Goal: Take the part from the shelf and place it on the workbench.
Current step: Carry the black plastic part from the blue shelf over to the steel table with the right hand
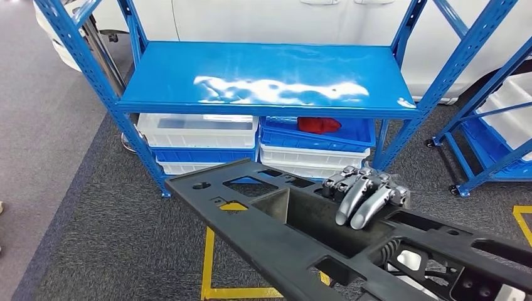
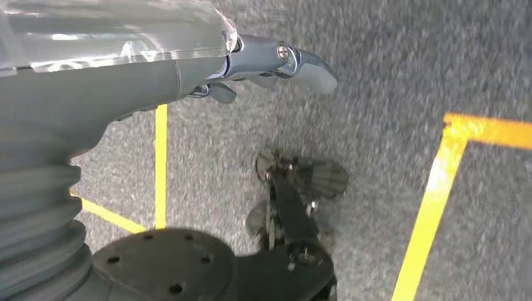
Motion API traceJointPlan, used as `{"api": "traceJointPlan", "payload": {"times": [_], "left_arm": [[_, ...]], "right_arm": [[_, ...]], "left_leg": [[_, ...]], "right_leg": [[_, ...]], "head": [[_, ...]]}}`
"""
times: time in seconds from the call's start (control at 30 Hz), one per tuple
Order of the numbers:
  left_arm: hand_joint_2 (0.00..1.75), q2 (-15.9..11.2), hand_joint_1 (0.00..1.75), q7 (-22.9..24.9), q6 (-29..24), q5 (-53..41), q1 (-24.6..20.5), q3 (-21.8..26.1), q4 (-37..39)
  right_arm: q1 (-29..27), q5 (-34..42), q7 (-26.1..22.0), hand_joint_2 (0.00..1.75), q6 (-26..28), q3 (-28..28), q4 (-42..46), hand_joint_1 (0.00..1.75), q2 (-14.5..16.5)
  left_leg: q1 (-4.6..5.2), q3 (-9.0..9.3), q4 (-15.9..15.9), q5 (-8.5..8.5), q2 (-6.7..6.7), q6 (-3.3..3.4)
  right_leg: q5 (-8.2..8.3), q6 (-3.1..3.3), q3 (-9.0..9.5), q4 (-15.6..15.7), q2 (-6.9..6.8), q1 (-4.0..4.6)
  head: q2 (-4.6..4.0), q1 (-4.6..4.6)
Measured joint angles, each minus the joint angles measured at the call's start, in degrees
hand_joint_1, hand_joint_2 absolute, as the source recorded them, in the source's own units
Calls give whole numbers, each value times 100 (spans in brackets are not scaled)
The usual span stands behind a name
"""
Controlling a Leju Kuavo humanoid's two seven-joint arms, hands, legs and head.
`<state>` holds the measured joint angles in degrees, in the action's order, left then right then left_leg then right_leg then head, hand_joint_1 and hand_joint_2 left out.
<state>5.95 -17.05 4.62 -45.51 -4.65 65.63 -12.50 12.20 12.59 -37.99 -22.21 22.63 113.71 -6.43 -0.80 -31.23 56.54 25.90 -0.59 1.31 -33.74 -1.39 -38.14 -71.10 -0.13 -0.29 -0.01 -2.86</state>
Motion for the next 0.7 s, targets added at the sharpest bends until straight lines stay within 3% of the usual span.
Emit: {"api": "traceJointPlan", "payload": {"times": [0.03,0.07,0.1,0.17,0.23,0.27,0.37,0.43,0.5,0.53,0.57,0.6,0.63,0.7], "left_arm": [[175,0,0,2,-4,0,1,1,0],[175,1,0,4,-11,1,3,1,0],[175,2,0,11,-20,2,3,1,0],[175,8,0,40,-44,26,2,8,0],[175,10,0,83,-61,61,3,27,0],[175,9,0,103,-66,79,3,43,0],[175,-8,0,145,-72,116,-7,100,0],[175,-21,0,157,-72,121,-11,119,0],[175,-24,0,172,-79,120,-2,134,0],[175,-27,0,185,-93,116,5,141,0],[175,-32,0,207,-115,108,9,147,0],[175,-43,0,234,-146,89,12,150,0],[175,-60,0,262,-188,59,12,151,0],[175,-109,0,290,-301,-28,13,150,0]], "right_arm": [[-4,-14,-2,175,1,-1,-17,175,-7],[-2,-22,-4,175,1,-1,-38,175,-17],[6,-20,-5,175,3,-1,-59,175,-31],[55,15,-8,175,8,2,-103,175,-51],[136,69,-10,175,10,11,-137,175,-57],[167,99,-10,175,9,16,-148,175,-59],[232,180,-11,175,2,19,-168,175,-77],[285,214,-11,175,-1,17,-180,175,-87],[306,239,-11,175,-33,17,-203,175,-92],[303,245,-11,175,-66,17,-217,175,-93],[298,244,-11,175,-101,16,-229,175,-93],[294,235,-11,175,-126,15,-236,175,-92],[293,222,-11,175,-137,13,-238,175,-92],[297,202,-11,175,-131,6,-233,175,-91]], "left_leg": [[3,-22,11,-7,-11,2],[5,-38,24,-11,-25,1],[5,-45,38,-11,-44,-3],[16,-48,72,1,-84,-27],[49,-67,111,15,-142,-80],[64,-75,117,15,-182,-109],[60,-104,167,76,-251,-199],[42,-271,574,365,-132,-250],[32,-596,1349,756,-28,-276],[29,-727,1655,855,-12,-281],[29,-776,1785,847,-3,-279],[29,-716,1675,724,7,-271],[27,-556,1352,517,44,-256],[17,-188,571,188,270,-211]], "right_leg": [[-67,-16,-123,-270,0,-15],[-14,-26,-134,-315,-3,-28],[135,-29,-36,-133,-12,-38],[518,-10,370,673,-161,-35],[687,50,600,1220,-305,2],[678,82,600,1277,-314,20],[741,199,557,1317,-165,4],[785,267,542,1345,-83,-15],[804,295,513,1342,8,-5],[811,299,503,1338,60,1],[815,300,497,1332,118,5],[817,298,497,1323,177,8],[817,293,500,1312,237,8],[817,263,482,1279,354,15]], "head": [[0,0],[1,0],[1,0],[1,0],[1,-1],[0,-2],[0,-2],[1,-2],[1,-2],[1,-2],[1,-2],[1,-2],[1,-2],[0,-2]]}}
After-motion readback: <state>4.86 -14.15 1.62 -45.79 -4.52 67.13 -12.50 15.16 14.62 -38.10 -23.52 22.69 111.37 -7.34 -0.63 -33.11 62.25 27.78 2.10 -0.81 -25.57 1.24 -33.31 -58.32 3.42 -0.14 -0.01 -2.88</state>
